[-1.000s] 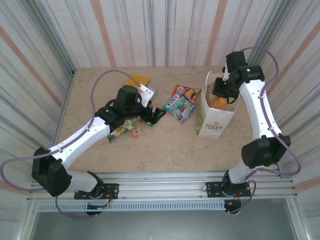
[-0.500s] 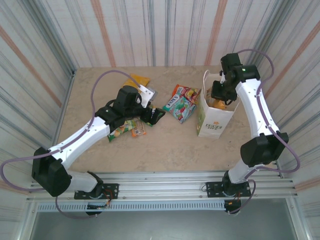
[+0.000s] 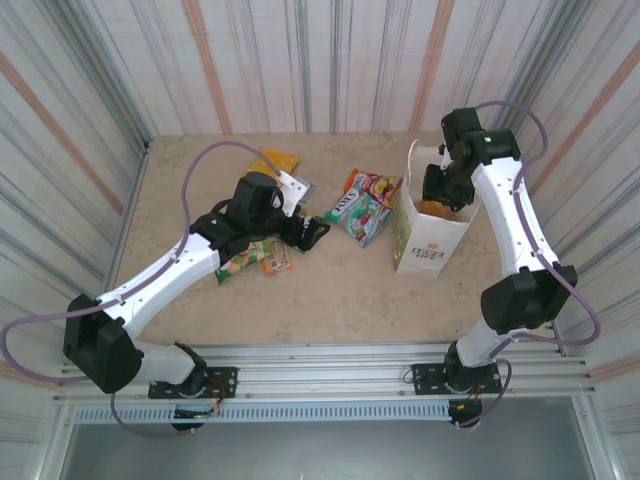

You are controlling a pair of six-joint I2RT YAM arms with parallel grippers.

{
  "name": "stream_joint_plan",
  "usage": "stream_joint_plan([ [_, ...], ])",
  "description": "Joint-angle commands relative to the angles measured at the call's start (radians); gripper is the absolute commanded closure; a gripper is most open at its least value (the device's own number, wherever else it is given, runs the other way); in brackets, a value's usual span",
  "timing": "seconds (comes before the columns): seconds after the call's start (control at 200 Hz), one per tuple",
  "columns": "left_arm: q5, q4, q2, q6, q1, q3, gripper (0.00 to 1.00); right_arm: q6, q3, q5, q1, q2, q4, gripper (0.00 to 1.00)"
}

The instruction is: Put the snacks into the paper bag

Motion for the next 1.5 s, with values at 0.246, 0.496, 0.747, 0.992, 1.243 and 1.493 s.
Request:
stream_joint_plan([
  [0.246, -0.019, -0.027, -0.017, -0.044, -0.004, 0.016, 0.01, -0.024, 0.05, -0.057, 0.019, -0.137, -0.047, 0.52],
  [0.496, -0.039, -0.057, 0.0, -0.118, -0.004, 0.01, 0.02, -0.023, -0.029, -0.093, 0.053, -0.284, 0.028, 0.53],
  [0.747, -0.063, -0.055, -0.005, -0.206, 0.002, -0.043, 0.02, -0.029, -0.242, -0.167, 0.157, -0.482, 0.239, 0.54],
  [0.992, -0.026, 0.016, -0.021, -0.304, 0.046, -0.138, 0.01, 0.001, -0.415, -0.197, 0.264, -0.614, 0.42, 0.53],
  [1.243, -0.012, 0.057, 0.025, -0.399, 0.089, -0.194, 0.05, 0.04, -0.559, -0.215, 0.384, -0.683, 0.563, 0.53],
  [1.493, -0.083, 0.003, 0.033, -0.525, 0.152, -0.242, 0.13, 0.061, -0.607, -0.155, 0.532, -0.614, 0.621, 0.53],
])
